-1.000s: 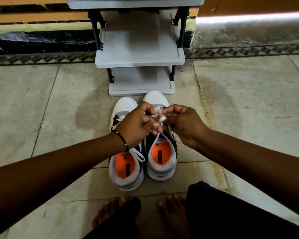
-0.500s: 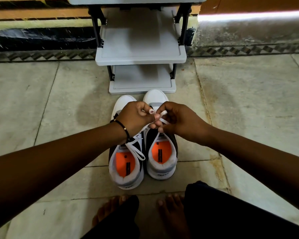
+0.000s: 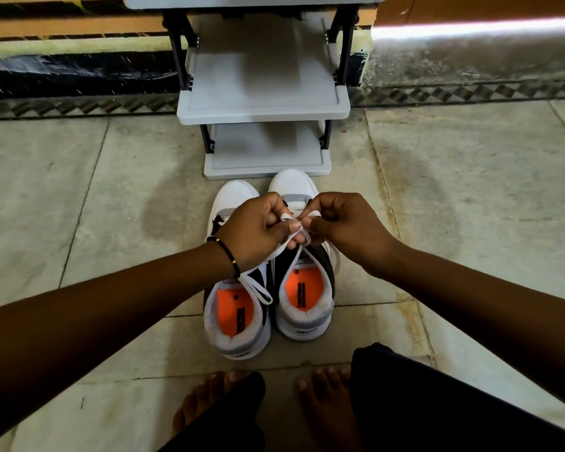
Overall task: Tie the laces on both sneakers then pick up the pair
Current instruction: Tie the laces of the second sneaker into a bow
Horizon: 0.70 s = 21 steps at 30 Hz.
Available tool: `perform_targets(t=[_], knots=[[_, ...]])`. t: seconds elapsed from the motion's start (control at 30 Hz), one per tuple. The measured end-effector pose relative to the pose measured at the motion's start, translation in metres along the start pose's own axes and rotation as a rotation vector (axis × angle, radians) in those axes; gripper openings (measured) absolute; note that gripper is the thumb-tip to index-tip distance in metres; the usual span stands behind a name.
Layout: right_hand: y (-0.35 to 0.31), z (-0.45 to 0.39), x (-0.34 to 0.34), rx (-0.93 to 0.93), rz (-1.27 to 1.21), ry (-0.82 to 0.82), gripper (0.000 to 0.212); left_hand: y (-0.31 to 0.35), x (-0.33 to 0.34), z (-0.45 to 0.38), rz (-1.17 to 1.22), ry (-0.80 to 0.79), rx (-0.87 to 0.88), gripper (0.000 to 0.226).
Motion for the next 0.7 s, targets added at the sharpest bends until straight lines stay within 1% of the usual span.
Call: perform_targets(t=[0.07, 0.13, 0.2, 0.27, 0.3, 0.37, 0.43, 0.5, 0.53, 0.6, 0.67, 0.7], knots=[[-0.003, 0.001, 0.001, -0.064, 0.089, -0.053, 0.013, 0.000, -0.001, -0.001, -0.017, 0.003, 0.009, 0.022], [-0.008, 0.003, 0.000, -0.107, 0.146, -0.093, 0.017, 0.000, -0.001, -0.001, 0.024, 0.007, -0.004, 0.023], [-0.010, 0.003, -0.002, -0.109, 0.113, -0.077, 0.018, 0.001, 0.000, 0.001, 0.151, 0.021, -0.045, 0.021], [-0.010, 0.002, -0.005, -0.081, 0.019, -0.061, 0.016, 0.002, 0.002, 0.003, 0.296, 0.001, -0.081, 0.014], [-0.009, 0.000, -0.005, -0.063, -0.021, -0.057, 0.015, 0.004, 0.002, 0.004, 0.325, -0.027, -0.093, 0.012], [-0.006, -0.002, -0.006, -0.043, -0.043, -0.043, 0.013, 0.006, 0.004, 0.005, 0.292, -0.064, -0.130, 0.015], [-0.003, -0.004, -0.007, -0.062, -0.016, -0.018, 0.013, 0.002, 0.004, 0.004, 0.262, -0.078, -0.193, 0.018], [-0.004, -0.003, -0.008, -0.100, 0.024, 0.003, 0.014, -0.005, 0.003, 0.002, 0.336, -0.082, -0.325, 0.018], [-0.005, -0.002, -0.008, -0.146, 0.082, 0.008, 0.014, -0.006, 0.003, 0.002, 0.407, -0.089, -0.392, 0.018], [-0.013, 0.002, -0.009, -0.361, 0.305, 0.001, 0.015, -0.007, 0.004, 0.001, 0.465, -0.111, -0.452, 0.017], [-0.020, 0.004, -0.007, -0.580, 0.533, -0.034, 0.016, -0.008, 0.005, 0.000, 0.387, -0.112, -0.435, 0.009], [-0.021, 0.004, -0.007, -0.622, 0.599, -0.059, 0.017, -0.008, 0.005, 0.001, 0.359, -0.096, -0.424, 0.006]])
Point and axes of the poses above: each hand's wrist, its own z-axis away from the middle knuckle, its own x-axis out of the palm, y = z × x, the point moved 3 cm from there along -z, towards the middle knuckle, and after that the axes turned 4 degrees about y, right-handed, at the moved point
